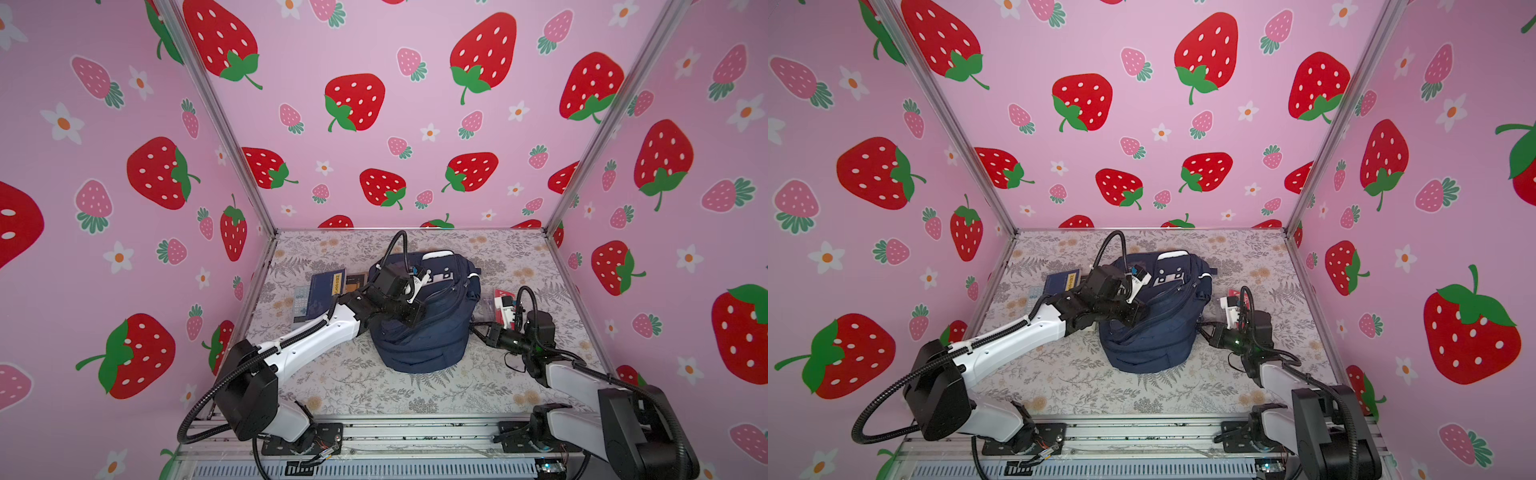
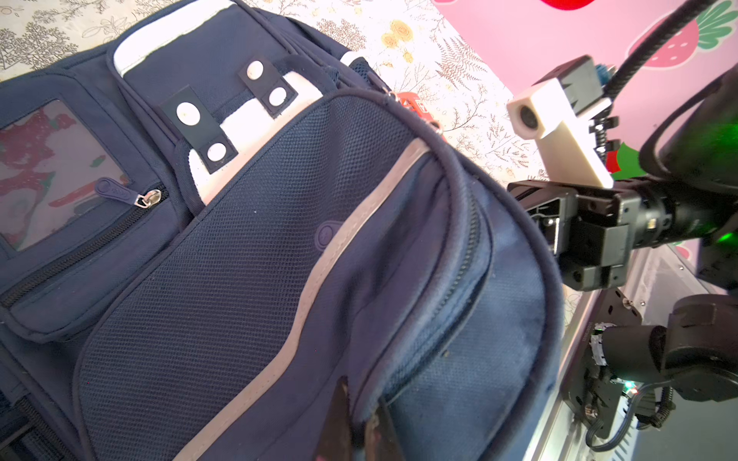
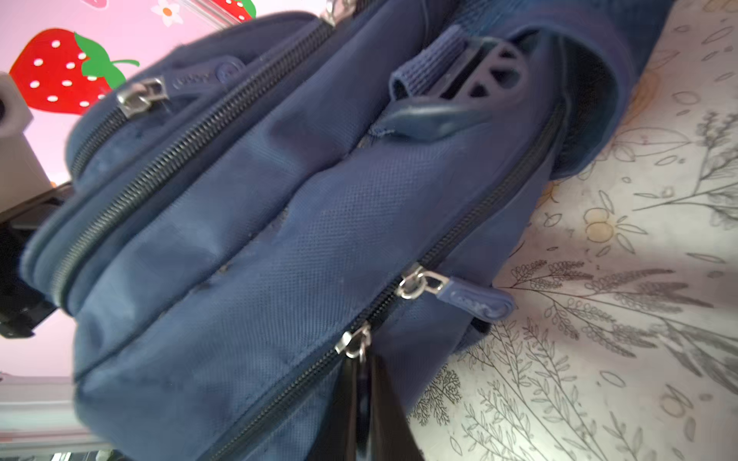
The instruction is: Pack the student bag
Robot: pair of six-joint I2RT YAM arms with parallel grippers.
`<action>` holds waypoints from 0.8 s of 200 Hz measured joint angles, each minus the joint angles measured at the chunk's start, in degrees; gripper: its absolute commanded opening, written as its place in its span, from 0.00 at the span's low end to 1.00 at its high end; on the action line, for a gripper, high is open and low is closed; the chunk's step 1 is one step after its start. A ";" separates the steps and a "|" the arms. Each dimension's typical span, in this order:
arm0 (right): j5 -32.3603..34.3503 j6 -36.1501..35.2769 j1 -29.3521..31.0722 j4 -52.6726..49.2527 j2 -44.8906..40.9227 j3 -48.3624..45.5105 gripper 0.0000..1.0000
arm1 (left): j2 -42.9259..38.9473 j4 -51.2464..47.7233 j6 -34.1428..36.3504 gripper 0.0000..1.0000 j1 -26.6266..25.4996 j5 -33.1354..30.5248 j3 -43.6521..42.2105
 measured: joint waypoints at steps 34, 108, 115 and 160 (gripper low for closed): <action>3.48 -3.02 0.09 -9.81 -7.04 2.05 0.03 | 0.00 0.00 -0.20 0.00 0.00 -0.98 0.00; 11.37 -9.09 4.31 -30.49 -15.30 8.59 0.00 | 0.37 -0.13 -1.92 0.00 -0.02 -1.95 0.39; 12.63 -9.46 5.73 -32.09 -15.43 9.55 0.00 | 0.68 -0.13 -2.29 0.00 -0.02 -2.08 0.68; 23.45 -11.08 17.97 -42.88 -14.86 18.14 0.00 | 2.84 -0.59 -4.70 0.00 -0.13 -3.65 2.75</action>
